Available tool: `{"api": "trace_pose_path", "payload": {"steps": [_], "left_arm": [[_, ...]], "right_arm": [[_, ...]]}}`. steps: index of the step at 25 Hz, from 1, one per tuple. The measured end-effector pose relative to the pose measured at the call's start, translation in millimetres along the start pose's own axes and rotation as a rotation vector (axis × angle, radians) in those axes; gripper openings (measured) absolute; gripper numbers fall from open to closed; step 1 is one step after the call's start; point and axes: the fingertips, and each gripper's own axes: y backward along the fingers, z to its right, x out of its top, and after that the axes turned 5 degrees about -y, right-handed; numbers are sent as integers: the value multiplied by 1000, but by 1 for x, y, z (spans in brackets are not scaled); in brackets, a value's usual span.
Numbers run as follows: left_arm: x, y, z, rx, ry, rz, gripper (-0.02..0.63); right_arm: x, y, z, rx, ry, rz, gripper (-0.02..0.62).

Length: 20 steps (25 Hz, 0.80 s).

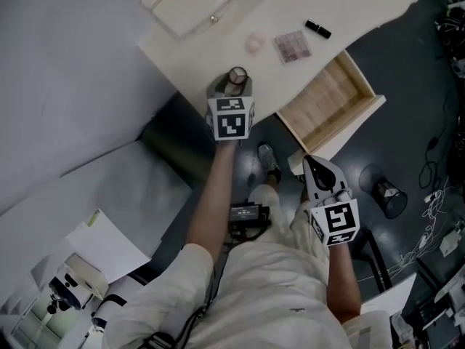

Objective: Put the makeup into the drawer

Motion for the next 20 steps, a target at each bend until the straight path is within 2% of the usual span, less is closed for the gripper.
{"api": "trace_pose_path", "payload": {"steps": [10, 20], "left_arm": [[-3, 3, 7, -6, -8, -10, 215], [2, 20, 45, -44, -37, 12, 215]], "right_arm": [[-5, 5, 6, 8, -6, 4, 12], [-7, 17, 25, 7, -22, 35, 12]]}}
